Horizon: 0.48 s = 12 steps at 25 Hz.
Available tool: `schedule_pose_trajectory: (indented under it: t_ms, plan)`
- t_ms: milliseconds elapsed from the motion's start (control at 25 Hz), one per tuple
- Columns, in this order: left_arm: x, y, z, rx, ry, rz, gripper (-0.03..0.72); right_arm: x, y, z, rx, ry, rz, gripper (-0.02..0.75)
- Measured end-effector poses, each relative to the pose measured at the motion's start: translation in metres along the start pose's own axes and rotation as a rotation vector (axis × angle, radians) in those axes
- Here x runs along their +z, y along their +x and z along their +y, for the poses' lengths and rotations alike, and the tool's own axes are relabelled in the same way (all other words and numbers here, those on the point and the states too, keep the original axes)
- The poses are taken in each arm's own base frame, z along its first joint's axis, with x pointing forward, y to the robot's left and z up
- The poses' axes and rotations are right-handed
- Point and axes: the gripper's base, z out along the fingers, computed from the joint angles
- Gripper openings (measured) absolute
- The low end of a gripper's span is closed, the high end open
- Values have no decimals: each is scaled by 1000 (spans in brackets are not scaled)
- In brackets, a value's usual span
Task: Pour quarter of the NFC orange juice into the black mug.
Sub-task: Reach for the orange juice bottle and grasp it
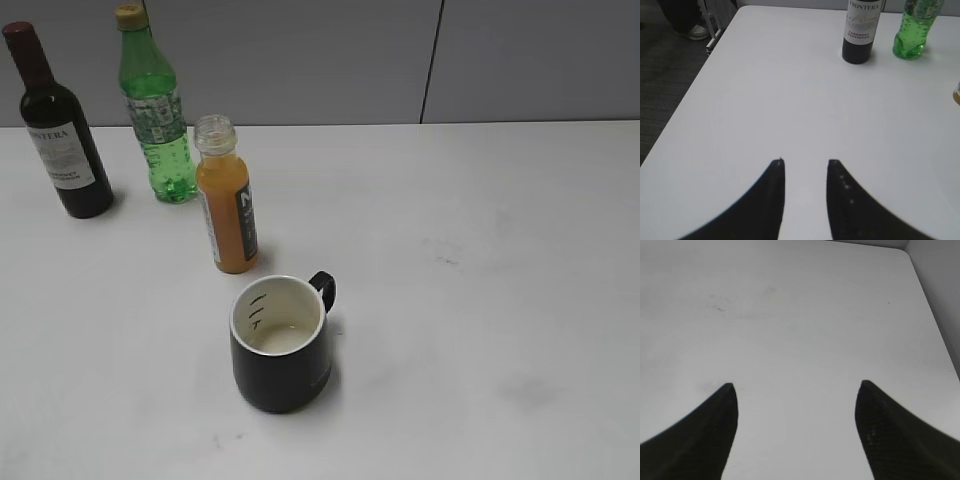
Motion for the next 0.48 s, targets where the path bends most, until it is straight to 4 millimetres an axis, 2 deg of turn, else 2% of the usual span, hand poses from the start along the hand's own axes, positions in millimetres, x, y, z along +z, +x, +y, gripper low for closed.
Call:
schedule_pose_trajectory:
  t_ms: [480]
  plan:
    - [0, 0, 0, 0, 0, 0, 231, 0, 0, 0, -1, 0, 0, 556]
